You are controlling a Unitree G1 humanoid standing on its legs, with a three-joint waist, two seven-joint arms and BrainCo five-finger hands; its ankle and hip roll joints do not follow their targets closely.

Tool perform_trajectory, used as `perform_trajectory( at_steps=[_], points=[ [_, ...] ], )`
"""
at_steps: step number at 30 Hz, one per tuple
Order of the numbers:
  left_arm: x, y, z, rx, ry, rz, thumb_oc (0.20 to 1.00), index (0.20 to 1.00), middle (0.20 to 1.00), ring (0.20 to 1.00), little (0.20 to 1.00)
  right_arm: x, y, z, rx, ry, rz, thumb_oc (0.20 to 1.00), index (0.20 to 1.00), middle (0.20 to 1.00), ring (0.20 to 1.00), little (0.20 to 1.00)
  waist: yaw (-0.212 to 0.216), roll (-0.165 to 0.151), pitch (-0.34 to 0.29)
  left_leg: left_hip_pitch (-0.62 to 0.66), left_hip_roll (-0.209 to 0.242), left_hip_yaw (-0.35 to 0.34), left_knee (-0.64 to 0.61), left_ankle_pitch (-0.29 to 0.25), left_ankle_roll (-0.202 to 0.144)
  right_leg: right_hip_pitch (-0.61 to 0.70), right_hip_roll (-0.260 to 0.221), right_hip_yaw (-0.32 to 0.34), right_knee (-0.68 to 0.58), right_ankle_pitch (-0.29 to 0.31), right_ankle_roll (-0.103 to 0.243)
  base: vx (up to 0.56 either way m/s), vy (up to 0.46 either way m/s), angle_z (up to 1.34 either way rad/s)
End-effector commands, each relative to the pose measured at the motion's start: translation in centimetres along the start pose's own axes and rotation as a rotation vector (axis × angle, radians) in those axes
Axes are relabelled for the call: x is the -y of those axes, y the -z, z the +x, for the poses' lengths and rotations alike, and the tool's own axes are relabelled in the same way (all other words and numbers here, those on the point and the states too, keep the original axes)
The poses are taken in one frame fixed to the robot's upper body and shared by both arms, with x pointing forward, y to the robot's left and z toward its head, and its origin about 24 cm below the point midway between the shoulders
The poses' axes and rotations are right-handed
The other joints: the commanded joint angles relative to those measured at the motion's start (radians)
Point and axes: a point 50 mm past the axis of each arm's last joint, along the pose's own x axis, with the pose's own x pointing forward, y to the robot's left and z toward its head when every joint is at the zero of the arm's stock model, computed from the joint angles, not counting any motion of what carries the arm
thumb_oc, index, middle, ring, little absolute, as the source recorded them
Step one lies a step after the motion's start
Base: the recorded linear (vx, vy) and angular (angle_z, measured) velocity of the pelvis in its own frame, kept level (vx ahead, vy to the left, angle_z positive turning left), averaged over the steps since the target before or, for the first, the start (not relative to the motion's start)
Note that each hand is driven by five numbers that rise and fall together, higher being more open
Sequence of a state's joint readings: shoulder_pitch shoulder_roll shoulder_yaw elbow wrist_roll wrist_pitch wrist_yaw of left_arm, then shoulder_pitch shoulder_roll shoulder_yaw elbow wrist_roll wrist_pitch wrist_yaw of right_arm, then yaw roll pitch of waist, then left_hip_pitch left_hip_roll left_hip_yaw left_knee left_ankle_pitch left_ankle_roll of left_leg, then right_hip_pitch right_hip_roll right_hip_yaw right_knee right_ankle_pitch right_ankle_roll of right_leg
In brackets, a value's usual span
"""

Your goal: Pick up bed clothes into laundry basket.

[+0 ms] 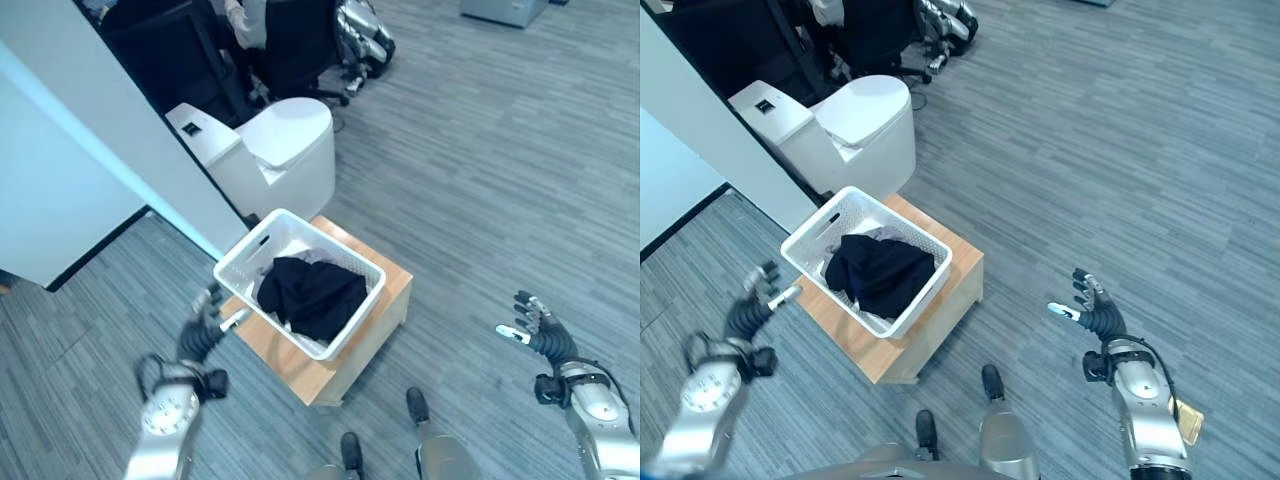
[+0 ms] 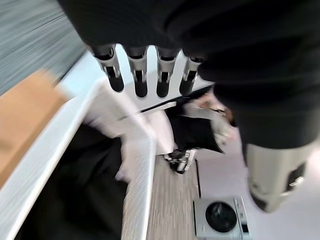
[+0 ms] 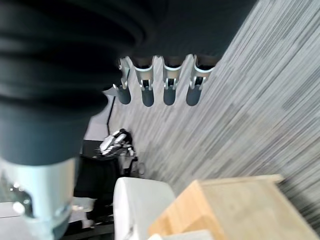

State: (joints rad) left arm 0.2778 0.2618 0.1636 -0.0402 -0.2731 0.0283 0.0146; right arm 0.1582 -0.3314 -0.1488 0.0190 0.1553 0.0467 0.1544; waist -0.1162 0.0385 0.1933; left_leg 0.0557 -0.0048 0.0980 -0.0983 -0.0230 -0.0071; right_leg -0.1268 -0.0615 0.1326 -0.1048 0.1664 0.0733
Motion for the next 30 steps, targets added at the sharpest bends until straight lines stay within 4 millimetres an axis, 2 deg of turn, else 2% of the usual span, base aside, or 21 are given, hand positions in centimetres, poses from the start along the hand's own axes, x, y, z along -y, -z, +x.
perform_trajectory(
  at_steps=[1,2,3,5,6,7,9,12,13,18,19,20,21,22,23,25,26,27,28,29,30],
  points=[
    [-0.5,-2.6,2.0,0.124,-0.008,-0.068,1.000,1.000,1.000,1.000,1.000,-0.7,-1.6,0.8,0.083,-0.032,-0.027,1.000,1.000,1.000,1.000,1.000,0.006,0.006,-0.030,-0.053,0.028,-0.051,0.011,-0.010,-0.022,0.072,-0.069,0.002,0.018,-0.050,0.030,-0.01,-0.025,0.04],
    [0.0,-1.4,1.8,0.086,-0.024,-0.136,1.000,1.000,1.000,1.000,1.000,-0.9,-1.4,0.9,0.077,-0.037,-0.019,1.000,1.000,1.000,1.000,1.000,0.010,0.003,-0.034,-0.051,0.029,-0.053,0.011,-0.010,-0.021,0.074,-0.069,0.001,0.018,-0.052,0.028,-0.02,-0.029,0.04],
    [1.1,0.8,1.2,0.015,-0.046,-0.249,1.000,1.000,1.000,1.000,1.000,-1.5,-1.1,1.0,0.073,-0.045,0.003,1.000,1.000,1.000,1.000,1.000,0.016,-0.003,-0.041,-0.047,0.031,-0.056,0.011,-0.010,-0.020,0.081,-0.068,-0.001,0.019,-0.055,0.025,-0.03,-0.028,0.11],
    [3.6,3.6,0.6,-0.093,-0.054,-0.388,1.000,1.000,1.000,1.000,1.000,-2.9,0.0,1.1,0.049,-0.043,0.087,1.000,1.000,1.000,1.000,1.000,0.020,-0.007,-0.047,-0.040,0.033,-0.058,0.011,-0.014,-0.017,0.086,-0.066,-0.002,0.029,-0.065,0.019,-0.04,-0.017,0.03],
    [4.3,4.2,0.3,-0.119,-0.043,-0.411,1.000,1.000,1.000,1.000,1.000,-3.5,0.4,1.0,0.037,-0.053,0.117,1.000,1.000,1.000,1.000,1.000,0.020,-0.007,-0.047,-0.037,0.034,-0.059,0.011,-0.016,-0.017,0.088,-0.065,-0.001,0.031,-0.068,0.017,-0.04,-0.010,-0.03],
    [5.3,4.3,0.2,-0.134,-0.007,-0.399,1.000,1.000,1.000,1.000,1.000,-5.3,1.1,0.9,0.012,-0.093,0.197,1.000,1.000,1.000,1.000,1.000,0.020,-0.007,-0.048,-0.032,0.036,-0.061,0.011,-0.017,-0.017,0.091,-0.063,0.002,0.035,-0.072,0.013,0.00,0.000,0.00],
    [6.1,3.6,0.3,-0.112,0.040,-0.385,1.000,1.000,1.000,1.000,1.000,-6.3,1.2,0.6,0.008,-0.127,0.239,1.000,1.000,1.000,1.000,1.000,0.020,-0.007,-0.047,-0.028,0.039,-0.062,0.011,-0.018,-0.018,0.095,-0.061,0.002,0.036,-0.076,0.012,-0.02,-0.004,-0.01],
    [5.8,2.2,0.8,-0.054,0.061,-0.312,1.000,1.000,1.000,1.000,1.000,-6.0,0.4,0.4,0.045,-0.142,0.184,1.000,1.000,1.000,1.000,1.000,0.022,-0.006,-0.050,-0.026,0.042,-0.066,0.011,-0.017,-0.019,0.099,-0.059,-0.001,0.038,-0.082,0.010,-0.01,-0.011,0.02],
    [5.4,1.3,1.5,-0.008,0.018,-0.325,1.000,1.000,1.000,1.000,1.000,-5.2,-0.4,0.9,0.083,-0.105,0.130,1.000,1.000,1.000,1.000,1.000,0.029,-0.009,-0.053,-0.026,0.045,-0.071,0.011,-0.016,-0.020,0.100,-0.057,0.000,0.039,-0.084,0.010,-0.03,-0.008,0.03],
    [4.1,0.6,1.9,0.028,-0.052,-0.332,1.000,1.000,1.000,1.000,1.000,-6.0,-1.2,1.9,0.109,-0.117,0.138,1.000,1.000,1.000,1.000,1.000,0.068,-0.001,-0.028,-0.033,0.050,-0.120,0.011,-0.006,-0.005,0.009,-0.027,0.029,0.314,-0.152,0.022,-0.06,0.016,0.06],
    [3.9,0.5,1.9,0.034,-0.058,-0.325,1.000,1.000,1.000,1.000,1.000,-6.0,-1.5,2.0,0.123,-0.111,0.140,1.000,1.000,1.000,1.000,1.000,0.067,0.004,-0.022,-0.040,0.053,-0.144,0.011,0.000,-0.007,-0.006,-0.011,0.071,0.354,-0.165,0.022,-0.07,-0.063,0.27],
    [3.5,0.8,1.9,0.019,-0.062,-0.306,1.000,1.000,1.000,1.000,1.000,-5.8,-2.7,2.1,0.172,-0.100,0.120,1.000,1.000,1.000,1.000,1.000,0.048,0.020,-0.022,-0.074,0.024,-0.283,0.011,0.026,-0.008,0.032,0.091,0.366,0.382,-0.222,0.013,-0.03,-0.061,0.64],
    [3.5,0.8,1.9,0.019,-0.062,-0.306,1.000,1.000,1.000,1.000,1.000,-5.8,-2.7,2.1,0.172,-0.100,0.120,1.000,1.000,1.000,1.000,1.000,0.046,0.019,-0.020,-0.072,0.023,-0.285,0.011,0.026,-0.008,0.034,0.090,0.364,0.383,-0.224,0.013,-0.04,-0.110,2.26],
    [3.4,1.0,1.9,0.013,-0.067,-0.295,1.000,1.000,1.000,1.000,1.000,-5.5,-2.9,2.2,0.180,-0.085,0.106,1.000,1.000,1.000,1.000,1.000,0.042,0.021,-0.017,-0.091,0.006,-0.343,0.011,0.042,-0.011,0.051,0.120,0.478,0.366,-0.229,0.006,-0.19,-0.327,3.15],
    [3.2,0.4,1.9,0.049,-0.101,-0.325,1.000,1.000,1.000,1.000,1.000,-4.6,-3.0,1.9,0.185,-0.055,0.093,1.000,1.000,1.000,1.000,1.000,0.059,0.001,-0.007,-0.126,0.005,-0.389,0.011,0.053,-0.036,0.054,0.122,0.437,0.276,-0.231,-0.040,-0.26,-0.431,3.09],
    [3.3,0.3,1.9,0.058,-0.119,-0.353,1.000,1.000,1.000,1.000,1.000,-4.3,-2.4,1.9,0.150,-0.067,0.076,1.000,1.000,1.000,1.000,1.000,0.067,0.001,0.000,-0.175,0.013,-0.445,0.011,0.097,-0.062,0.056,0.132,0.416,0.240,-0.216,-0.057,-0.27,-0.443,2.83],
    [3.5,0.3,1.9,0.059,-0.133,-0.393,1.000,1.000,1.000,1.000,1.000,-3.9,-2.4,1.9,0.149,-0.063,0.065,1.000,1.000,1.000,1.000,1.000,0.071,0.000,0.002,-0.207,0.009,-0.457,0.011,0.121,-0.070,0.056,0.130,0.380,0.215,-0.204,-0.066,-0.37,-0.521,3.39],
    [4.4,1.4,1.7,0.015,-0.125,-0.453,1.000,1.000,1.000,1.000,1.000,-2.8,-1.9,1.5,0.133,-0.022,0.068,1.000,1.000,1.000,1.000,1.000,0.083,-0.014,0.027,-0.272,-0.004,-0.394,0.047,0.130,-0.053,0.065,0.116,0.314,0.213,-0.211,-0.078,-0.44,-0.483,3.00],
    [4.8,2.4,1.3,-0.027,-0.132,-0.454,1.000,1.000,1.000,1.000,1.000,-1.7,-1.9,1.3,0.142,0.024,0.047,1.000,1.000,1.000,1.000,1.000,0.061,-0.024,0.019,-0.289,0.027,-0.163,0.102,0.081,-0.038,0.054,0.070,0.188,0.193,-0.200,-0.070,-0.49,-0.511,2.33],
    [4.3,3.3,0.9,-0.067,-0.118,-0.432,1.000,1.000,1.000,1.000,1.000,-0.3,-1.2,0.7,0.117,0.095,0.054,1.000,1.000,1.000,1.000,1.000,0.055,-0.045,0.001,-0.260,0.066,-0.066,0.218,0.058,-0.044,0.048,0.024,0.065,0.164,-0.168,-0.061,-0.38,-0.339,3.72],
    [4.0,3.9,0.3,-0.088,-0.118,-0.428,1.000,1.000,1.000,1.000,1.000,0.3,-0.5,0.3,0.091,0.125,0.063,1.000,1.000,1.000,1.000,1.000,0.042,-0.061,-0.011,-0.234,0.086,-0.008,0.291,0.016,-0.034,0.044,-0.006,-0.007,0.146,-0.148,-0.063,-0.28,-0.270,3.81]
  ],
)
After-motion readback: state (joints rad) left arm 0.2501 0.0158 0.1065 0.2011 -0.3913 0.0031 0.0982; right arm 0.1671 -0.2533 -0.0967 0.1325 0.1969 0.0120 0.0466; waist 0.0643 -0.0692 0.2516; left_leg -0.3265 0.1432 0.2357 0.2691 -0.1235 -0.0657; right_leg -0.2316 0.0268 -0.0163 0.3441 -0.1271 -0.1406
